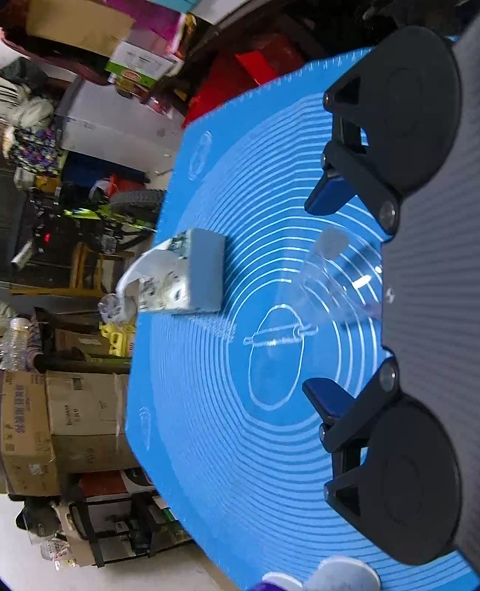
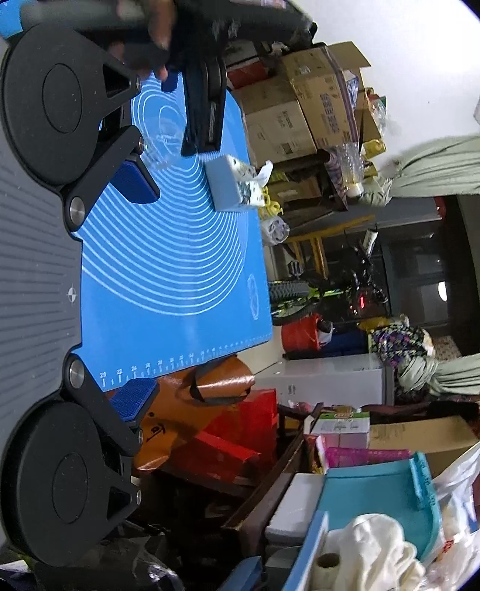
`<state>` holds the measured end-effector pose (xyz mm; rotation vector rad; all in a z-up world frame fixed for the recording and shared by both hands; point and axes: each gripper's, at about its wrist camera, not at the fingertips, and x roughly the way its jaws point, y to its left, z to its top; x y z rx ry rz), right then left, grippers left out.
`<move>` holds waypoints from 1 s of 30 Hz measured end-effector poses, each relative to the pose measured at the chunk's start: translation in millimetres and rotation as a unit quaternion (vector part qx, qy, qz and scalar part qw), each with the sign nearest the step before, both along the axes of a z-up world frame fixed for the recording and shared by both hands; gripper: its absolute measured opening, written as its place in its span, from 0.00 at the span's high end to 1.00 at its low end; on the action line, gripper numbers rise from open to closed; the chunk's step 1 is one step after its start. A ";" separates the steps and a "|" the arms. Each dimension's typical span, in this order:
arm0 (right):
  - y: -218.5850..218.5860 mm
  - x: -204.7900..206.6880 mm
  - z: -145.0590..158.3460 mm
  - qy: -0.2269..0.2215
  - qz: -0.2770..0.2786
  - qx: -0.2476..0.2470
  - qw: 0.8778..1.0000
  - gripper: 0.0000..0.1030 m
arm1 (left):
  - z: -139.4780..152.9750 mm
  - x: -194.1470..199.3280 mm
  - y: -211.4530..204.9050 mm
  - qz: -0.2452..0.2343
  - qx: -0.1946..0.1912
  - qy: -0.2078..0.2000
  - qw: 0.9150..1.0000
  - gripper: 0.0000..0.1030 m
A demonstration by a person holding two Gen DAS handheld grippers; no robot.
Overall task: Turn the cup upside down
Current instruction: 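Reach the left tool to the clear plastic cup and close on it, then lift the clear cup with the left tool and rotate it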
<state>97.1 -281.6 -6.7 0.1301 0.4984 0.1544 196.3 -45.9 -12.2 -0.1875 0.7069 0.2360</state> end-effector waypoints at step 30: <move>31.1 -14.3 -3.5 0.022 0.036 0.003 0.999 0.03 | -1.6 -105.0 14.8 -0.176 -0.009 0.030 0.984 0.32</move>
